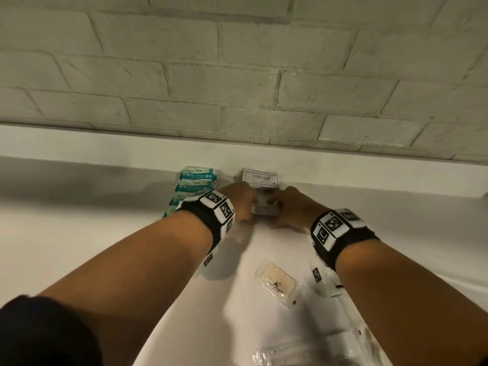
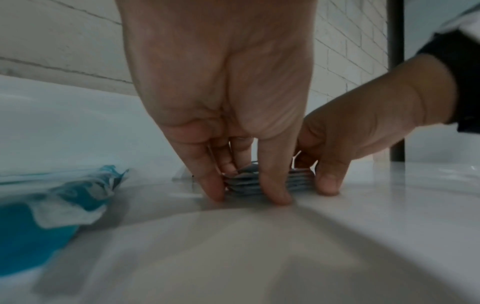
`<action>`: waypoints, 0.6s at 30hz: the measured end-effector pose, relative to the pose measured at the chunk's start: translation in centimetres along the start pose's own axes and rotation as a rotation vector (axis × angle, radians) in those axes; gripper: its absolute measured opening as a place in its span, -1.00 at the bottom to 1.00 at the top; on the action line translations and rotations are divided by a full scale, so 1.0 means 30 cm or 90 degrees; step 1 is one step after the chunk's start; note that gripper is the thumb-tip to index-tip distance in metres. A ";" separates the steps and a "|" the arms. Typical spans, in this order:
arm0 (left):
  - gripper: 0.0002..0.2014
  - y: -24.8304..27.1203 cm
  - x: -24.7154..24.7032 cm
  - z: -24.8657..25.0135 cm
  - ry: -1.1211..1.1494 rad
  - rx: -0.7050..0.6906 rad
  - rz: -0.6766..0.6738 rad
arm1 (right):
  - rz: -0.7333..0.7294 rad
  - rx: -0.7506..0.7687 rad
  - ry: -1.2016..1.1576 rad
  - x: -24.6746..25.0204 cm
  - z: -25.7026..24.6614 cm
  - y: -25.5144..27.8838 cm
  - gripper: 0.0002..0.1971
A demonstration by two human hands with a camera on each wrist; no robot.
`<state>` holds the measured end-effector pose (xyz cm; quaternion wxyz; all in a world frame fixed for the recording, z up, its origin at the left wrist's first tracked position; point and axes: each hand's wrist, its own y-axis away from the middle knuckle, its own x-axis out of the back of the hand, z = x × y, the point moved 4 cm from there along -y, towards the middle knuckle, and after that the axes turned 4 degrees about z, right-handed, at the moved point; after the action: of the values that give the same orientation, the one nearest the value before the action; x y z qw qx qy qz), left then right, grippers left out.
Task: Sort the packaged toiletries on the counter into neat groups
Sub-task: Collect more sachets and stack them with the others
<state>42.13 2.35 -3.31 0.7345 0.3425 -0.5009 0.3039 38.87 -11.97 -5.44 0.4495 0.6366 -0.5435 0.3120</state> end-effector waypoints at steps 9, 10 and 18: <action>-0.61 -0.007 -0.004 0.010 0.008 0.003 0.012 | 0.002 0.000 -0.008 -0.003 0.005 0.001 -0.36; -0.61 -0.006 -0.003 0.011 0.011 0.003 0.010 | 0.002 -0.001 -0.011 -0.003 0.001 0.003 -0.36; -0.42 0.011 -0.005 0.009 0.012 0.025 0.039 | 0.003 -0.031 -0.096 0.001 -0.001 0.020 -0.09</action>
<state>41.69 2.32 -3.32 0.7223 0.3387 -0.4983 0.3395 38.30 -11.95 -5.25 0.4221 0.6460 -0.5846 0.2505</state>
